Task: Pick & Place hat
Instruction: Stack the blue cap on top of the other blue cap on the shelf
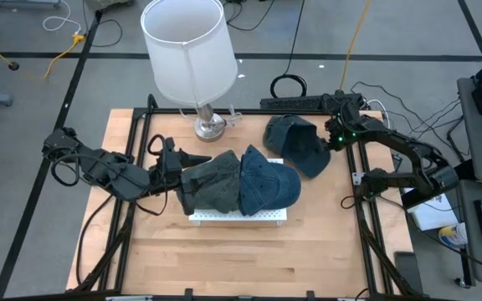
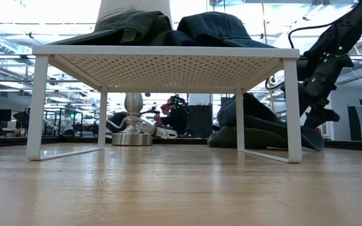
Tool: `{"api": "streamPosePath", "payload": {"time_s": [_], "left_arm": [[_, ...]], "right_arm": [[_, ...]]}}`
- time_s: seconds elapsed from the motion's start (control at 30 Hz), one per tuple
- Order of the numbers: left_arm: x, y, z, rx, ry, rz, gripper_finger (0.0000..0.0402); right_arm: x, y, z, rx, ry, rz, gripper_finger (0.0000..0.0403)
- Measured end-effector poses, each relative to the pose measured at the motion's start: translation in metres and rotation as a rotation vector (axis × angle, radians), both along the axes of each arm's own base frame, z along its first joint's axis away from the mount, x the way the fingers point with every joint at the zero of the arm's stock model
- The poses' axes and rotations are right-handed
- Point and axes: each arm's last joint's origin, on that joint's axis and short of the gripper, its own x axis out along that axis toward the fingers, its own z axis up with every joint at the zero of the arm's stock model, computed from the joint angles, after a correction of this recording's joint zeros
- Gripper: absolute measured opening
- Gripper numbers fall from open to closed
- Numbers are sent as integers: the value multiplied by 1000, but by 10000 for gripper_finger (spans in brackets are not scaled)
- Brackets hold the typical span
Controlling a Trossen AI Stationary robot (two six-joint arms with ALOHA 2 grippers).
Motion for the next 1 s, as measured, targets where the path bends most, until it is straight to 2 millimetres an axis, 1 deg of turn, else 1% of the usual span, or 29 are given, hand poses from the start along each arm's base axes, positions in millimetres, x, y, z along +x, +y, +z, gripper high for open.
{"api": "streamPosePath", "payload": {"time_s": [0.17,0.27,0.37,0.5,0.53,0.63,0.73,1.0], "left_arm": [[0,0,-1,4,6,1,214],[0,0,-1,9,9,2,214],[0,2,-2,15,18,9,214],[2,5,-2,15,20,22,214],[2,6,-2,15,20,25,214],[3,7,-2,14,20,26,214],[3,8,-2,8,23,8,214],[3,8,-2,7,24,3,214]], "right_arm": [[1,8,6,27,-44,24,228],[5,10,8,3,-36,44,202],[8,12,7,-33,22,51,146],[12,14,7,-51,41,81,32],[13,15,7,-51,35,90,17],[13,18,12,-62,10,79,9],[11,25,28,-107,-21,69,6],[-3,46,98,-270,-125,53,3]]}}
